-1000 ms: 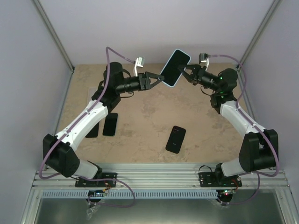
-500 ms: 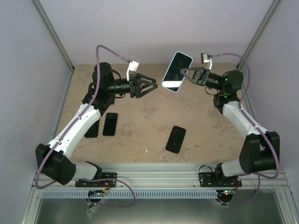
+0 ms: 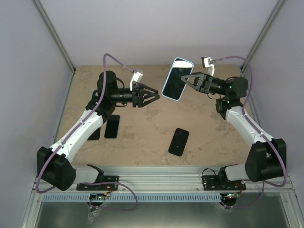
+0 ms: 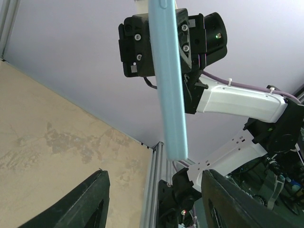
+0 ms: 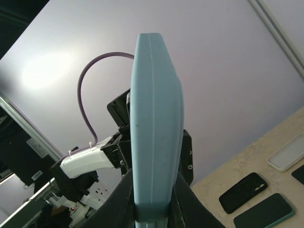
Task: Take the phone out of the phone case
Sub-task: Remove the phone case from the phone.
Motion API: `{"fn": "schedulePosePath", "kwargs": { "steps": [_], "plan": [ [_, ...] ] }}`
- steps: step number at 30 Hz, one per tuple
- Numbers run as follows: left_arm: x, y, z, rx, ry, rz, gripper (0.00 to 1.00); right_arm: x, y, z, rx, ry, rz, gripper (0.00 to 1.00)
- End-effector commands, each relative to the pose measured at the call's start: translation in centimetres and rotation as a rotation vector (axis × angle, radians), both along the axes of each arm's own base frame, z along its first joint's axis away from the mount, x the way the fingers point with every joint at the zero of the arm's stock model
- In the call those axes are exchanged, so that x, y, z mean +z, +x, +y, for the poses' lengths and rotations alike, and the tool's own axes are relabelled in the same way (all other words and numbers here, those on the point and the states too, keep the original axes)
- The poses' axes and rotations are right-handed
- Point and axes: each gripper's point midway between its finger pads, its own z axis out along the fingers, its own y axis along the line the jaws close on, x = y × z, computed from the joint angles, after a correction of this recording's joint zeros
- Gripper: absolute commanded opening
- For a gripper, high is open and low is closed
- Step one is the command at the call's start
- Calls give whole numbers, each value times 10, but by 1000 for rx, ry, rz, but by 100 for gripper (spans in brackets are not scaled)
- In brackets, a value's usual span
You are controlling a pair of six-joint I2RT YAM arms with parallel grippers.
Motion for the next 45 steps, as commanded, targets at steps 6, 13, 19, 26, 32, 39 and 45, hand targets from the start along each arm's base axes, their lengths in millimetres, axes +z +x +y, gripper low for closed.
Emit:
{"fn": "schedulePosePath", "kwargs": {
  "steps": [6, 13, 19, 26, 32, 39, 45],
  "plan": [
    [10, -11, -8, -34, -25, -50, 53, 16, -19, 6, 14, 16, -88, 1],
    [7, -6, -9, -22, -24, -30, 48, 20, -22, 7, 20, 18, -94, 1],
    [3, 4, -6, 22, -17, -16, 42, 28, -27, 5, 30, 32, -101, 1],
    [-1, 14, -5, 61, -8, 11, 39, 31, -31, 5, 42, 41, -103, 0],
    [-7, 20, -4, 88, 9, 21, 38, 36, -35, 5, 51, 56, -109, 1],
    [-14, 27, -3, 109, 21, 39, 36, 38, -38, 4, 56, 70, -108, 0],
    [-16, 30, -4, 118, 26, 44, 35, 42, -40, 3, 62, 81, -113, 0]
  ]
}}
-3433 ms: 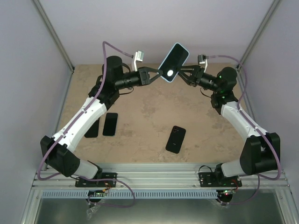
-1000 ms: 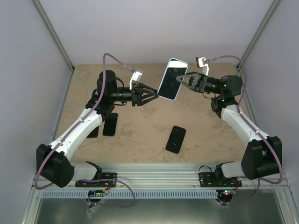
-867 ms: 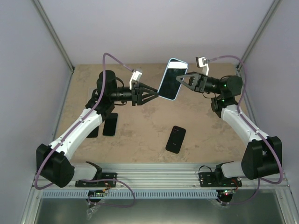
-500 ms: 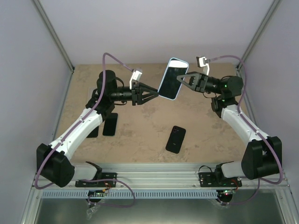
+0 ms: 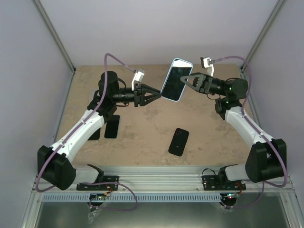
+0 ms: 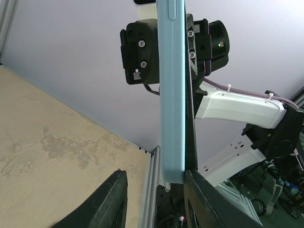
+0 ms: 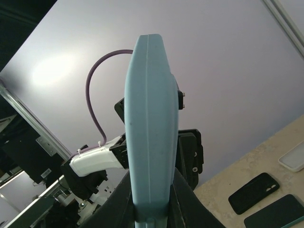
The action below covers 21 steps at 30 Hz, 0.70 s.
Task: Take the phone out of the phone case
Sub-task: Remove the phone case from the phone.
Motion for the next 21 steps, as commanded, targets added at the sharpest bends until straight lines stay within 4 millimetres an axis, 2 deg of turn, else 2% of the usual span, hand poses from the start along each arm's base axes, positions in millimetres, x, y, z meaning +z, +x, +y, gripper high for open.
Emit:
{"fn": "schedulePosePath", "kwargs": {
  "steps": [1, 21],
  "plan": [
    [-18, 27, 3, 106, 38, 35, 35, 34, -27, -4, 17, 65, -117, 1],
    [-34, 46, 6, 183, 86, 70, 32, 40, -49, 1, 82, 84, -151, 1]
  ]
}}
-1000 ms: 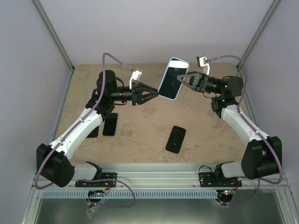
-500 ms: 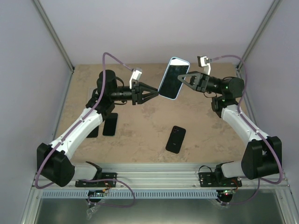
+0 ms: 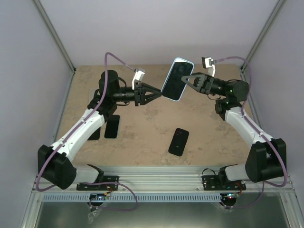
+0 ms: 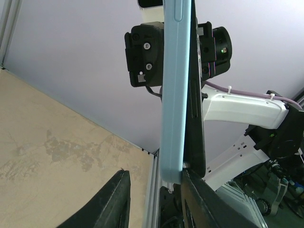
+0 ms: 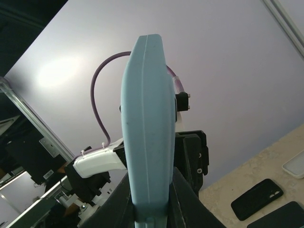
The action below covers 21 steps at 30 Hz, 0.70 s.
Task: Take the phone out of the phone case
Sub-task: Remove the phone case from the phone.
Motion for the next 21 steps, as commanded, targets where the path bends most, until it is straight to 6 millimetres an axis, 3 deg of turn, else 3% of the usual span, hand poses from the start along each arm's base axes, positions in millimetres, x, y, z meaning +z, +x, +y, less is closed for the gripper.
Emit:
{"fn": "schedulePosePath", "kwargs": {
  "steps": [1, 11, 21],
  "plan": [
    [-36, 44, 7, 182, 81, 90, 31, 35, -46, 3, 82, 60, -144, 1],
    [-41, 51, 9, 211, 96, 103, 30, 34, -58, 10, 127, 51, -153, 1],
    [-29, 44, 6, 163, 67, 73, 29, 12, -75, 29, 227, -7, -133, 0]
  ]
}}
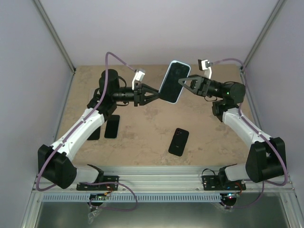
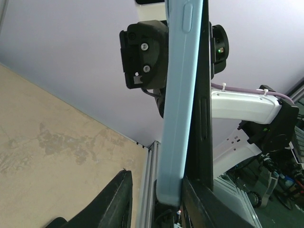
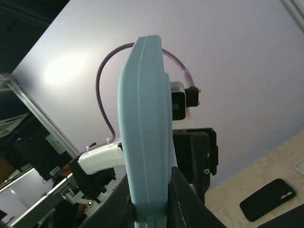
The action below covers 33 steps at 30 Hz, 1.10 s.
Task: Take the phone out of the phone case
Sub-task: Remove the phone case from the phone.
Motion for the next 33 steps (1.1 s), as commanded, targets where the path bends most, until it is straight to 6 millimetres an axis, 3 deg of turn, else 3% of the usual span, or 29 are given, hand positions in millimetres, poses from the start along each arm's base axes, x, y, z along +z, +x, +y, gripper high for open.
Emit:
{"fn": "schedulePosePath", "kwargs": {
  "steps": [1, 15, 27, 33],
  "plan": [
    [-25, 44, 6, 180, 49, 47, 30, 11, -67, 21, 206, -31, -124, 0],
    [1, 22, 2, 63, -22, 0, 30, -25, -79, 44, 309, -141, -101, 1],
    [-11, -4, -19, -39, 19, -22, 30, -49, -77, 62, 393, -267, -122, 0],
    [-13, -17, -26, -79, 28, -46, 30, -64, -75, 67, 469, -299, -47, 1]
  ]
}}
